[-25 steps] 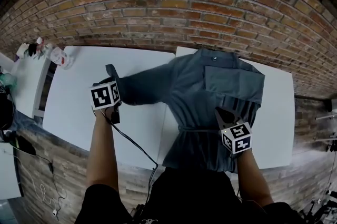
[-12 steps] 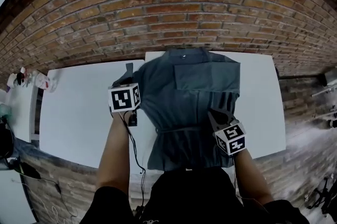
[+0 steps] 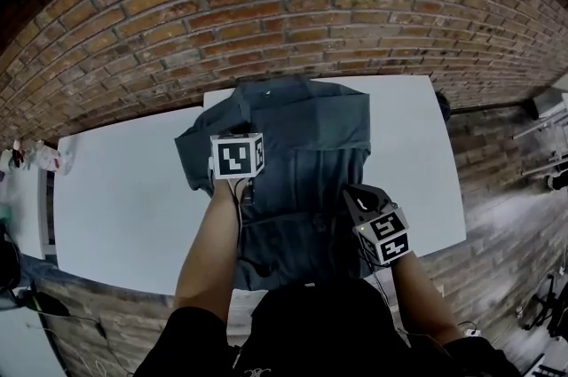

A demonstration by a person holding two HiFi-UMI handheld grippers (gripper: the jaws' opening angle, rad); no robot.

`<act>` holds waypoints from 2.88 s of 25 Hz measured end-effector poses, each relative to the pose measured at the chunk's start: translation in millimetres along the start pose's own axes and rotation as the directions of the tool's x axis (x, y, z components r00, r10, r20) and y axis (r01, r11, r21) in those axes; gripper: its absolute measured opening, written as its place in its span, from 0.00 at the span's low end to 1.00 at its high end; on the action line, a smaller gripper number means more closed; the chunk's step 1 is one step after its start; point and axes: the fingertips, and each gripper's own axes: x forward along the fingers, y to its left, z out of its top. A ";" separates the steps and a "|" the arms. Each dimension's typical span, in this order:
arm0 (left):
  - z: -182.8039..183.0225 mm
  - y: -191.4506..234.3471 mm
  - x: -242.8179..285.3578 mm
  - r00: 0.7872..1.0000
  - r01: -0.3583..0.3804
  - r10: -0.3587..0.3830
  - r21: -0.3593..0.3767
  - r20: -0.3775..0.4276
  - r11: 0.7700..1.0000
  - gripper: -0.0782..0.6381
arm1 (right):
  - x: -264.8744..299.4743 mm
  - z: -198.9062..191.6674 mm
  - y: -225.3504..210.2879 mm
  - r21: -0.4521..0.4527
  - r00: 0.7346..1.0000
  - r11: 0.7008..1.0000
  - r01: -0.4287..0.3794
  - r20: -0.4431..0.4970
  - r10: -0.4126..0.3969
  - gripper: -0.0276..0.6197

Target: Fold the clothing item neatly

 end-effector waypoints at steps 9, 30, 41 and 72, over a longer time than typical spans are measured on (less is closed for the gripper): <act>-5.7 -67.4 59.7 0.998 0.025 -0.023 0.041 -0.065 0.999 0.13 | -17.8 -19.6 -28.9 -0.016 1.000 1.000 -0.016 -0.017 0.015 0.05; -32.9 -110.5 73.1 0.991 0.117 -0.115 0.036 -0.065 0.992 0.30 | -8.4 -26.7 -42.4 -0.013 0.996 0.996 -0.089 -0.022 0.089 0.05; -69.7 -73.0 8.6 0.996 0.089 -0.089 0.005 0.004 0.996 0.10 | 4.8 -10.2 -29.6 0.011 0.984 0.985 -0.171 0.045 0.170 0.05; -237.0 10.8 -226.2 0.988 0.129 -0.130 0.014 0.086 0.992 0.11 | -85.5 -62.9 84.3 0.045 0.999 0.999 0.028 0.037 -0.029 0.05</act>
